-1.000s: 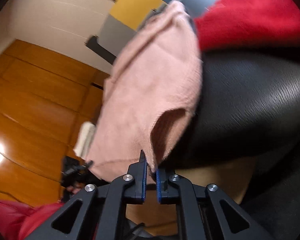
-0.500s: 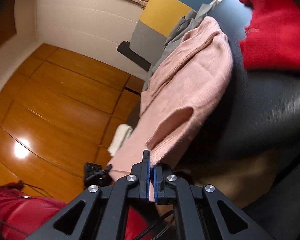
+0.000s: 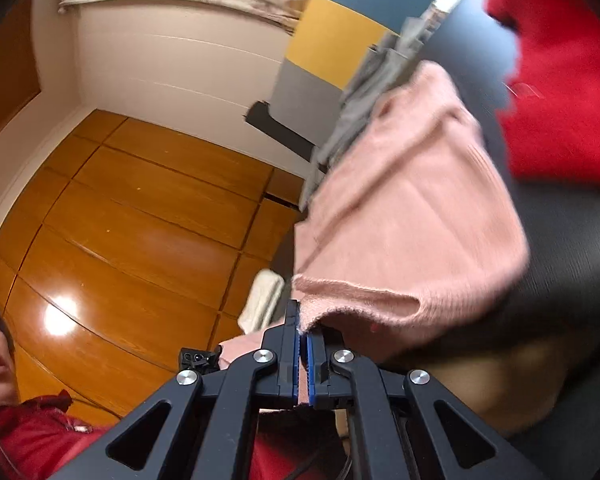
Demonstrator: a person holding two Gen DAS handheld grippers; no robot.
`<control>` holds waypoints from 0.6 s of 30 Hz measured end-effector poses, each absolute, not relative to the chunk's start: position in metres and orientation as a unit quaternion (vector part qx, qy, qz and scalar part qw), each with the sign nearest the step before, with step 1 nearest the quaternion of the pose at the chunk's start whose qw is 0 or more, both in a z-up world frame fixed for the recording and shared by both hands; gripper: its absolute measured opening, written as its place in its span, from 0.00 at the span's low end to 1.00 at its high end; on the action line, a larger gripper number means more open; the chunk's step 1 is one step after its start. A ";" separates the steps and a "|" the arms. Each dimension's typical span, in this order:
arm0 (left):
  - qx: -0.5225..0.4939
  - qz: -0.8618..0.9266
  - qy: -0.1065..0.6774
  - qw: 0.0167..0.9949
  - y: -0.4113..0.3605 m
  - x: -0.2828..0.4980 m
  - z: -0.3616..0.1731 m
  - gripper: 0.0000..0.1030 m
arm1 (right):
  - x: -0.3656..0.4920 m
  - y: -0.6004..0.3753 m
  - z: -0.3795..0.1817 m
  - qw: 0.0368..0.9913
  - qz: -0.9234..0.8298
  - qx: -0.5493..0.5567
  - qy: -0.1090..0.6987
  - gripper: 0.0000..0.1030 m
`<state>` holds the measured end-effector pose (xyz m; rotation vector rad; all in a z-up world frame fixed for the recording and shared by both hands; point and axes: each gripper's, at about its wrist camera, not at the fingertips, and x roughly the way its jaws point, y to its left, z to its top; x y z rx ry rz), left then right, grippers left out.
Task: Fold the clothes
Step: 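Lift the sweater hem with both grippers and fold it toward the collar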
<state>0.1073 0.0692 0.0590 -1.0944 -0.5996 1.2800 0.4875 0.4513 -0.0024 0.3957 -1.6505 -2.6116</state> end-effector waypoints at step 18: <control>-0.540 0.583 -0.296 0.530 0.223 -0.069 0.008 0.07 | 0.307 0.644 0.012 -0.072 -0.858 0.177 -0.476 0.03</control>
